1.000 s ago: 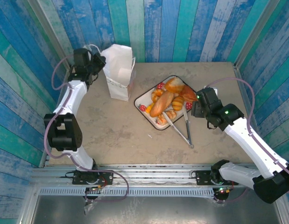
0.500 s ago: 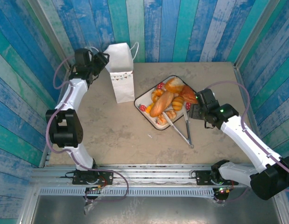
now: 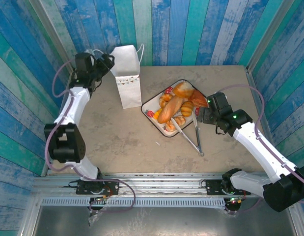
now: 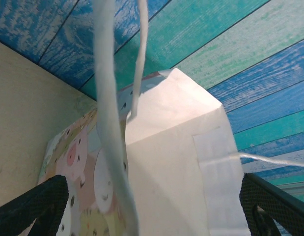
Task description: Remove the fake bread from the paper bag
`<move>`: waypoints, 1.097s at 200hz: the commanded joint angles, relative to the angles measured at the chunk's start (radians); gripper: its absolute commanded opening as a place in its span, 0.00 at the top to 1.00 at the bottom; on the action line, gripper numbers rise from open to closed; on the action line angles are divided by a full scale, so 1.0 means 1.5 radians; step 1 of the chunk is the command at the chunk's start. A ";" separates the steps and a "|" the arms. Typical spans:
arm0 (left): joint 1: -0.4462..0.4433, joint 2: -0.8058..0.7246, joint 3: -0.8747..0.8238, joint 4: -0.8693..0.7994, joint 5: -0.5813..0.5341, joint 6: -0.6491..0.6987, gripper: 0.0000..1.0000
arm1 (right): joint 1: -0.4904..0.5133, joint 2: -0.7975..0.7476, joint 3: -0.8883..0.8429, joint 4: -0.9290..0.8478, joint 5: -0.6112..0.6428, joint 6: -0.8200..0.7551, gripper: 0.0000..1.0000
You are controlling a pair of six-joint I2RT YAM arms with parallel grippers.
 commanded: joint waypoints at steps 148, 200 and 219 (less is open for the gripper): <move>-0.003 -0.480 -0.698 0.420 -0.354 0.317 0.06 | -0.017 -0.162 -0.301 0.430 0.283 -0.209 0.00; -0.037 -0.326 -0.760 0.634 -0.340 0.416 0.06 | -0.075 -0.063 -0.320 0.512 0.217 -0.235 0.00; -0.037 -0.286 -0.749 0.650 -0.317 0.449 0.06 | -0.086 -0.017 -0.320 0.558 0.201 -0.259 0.00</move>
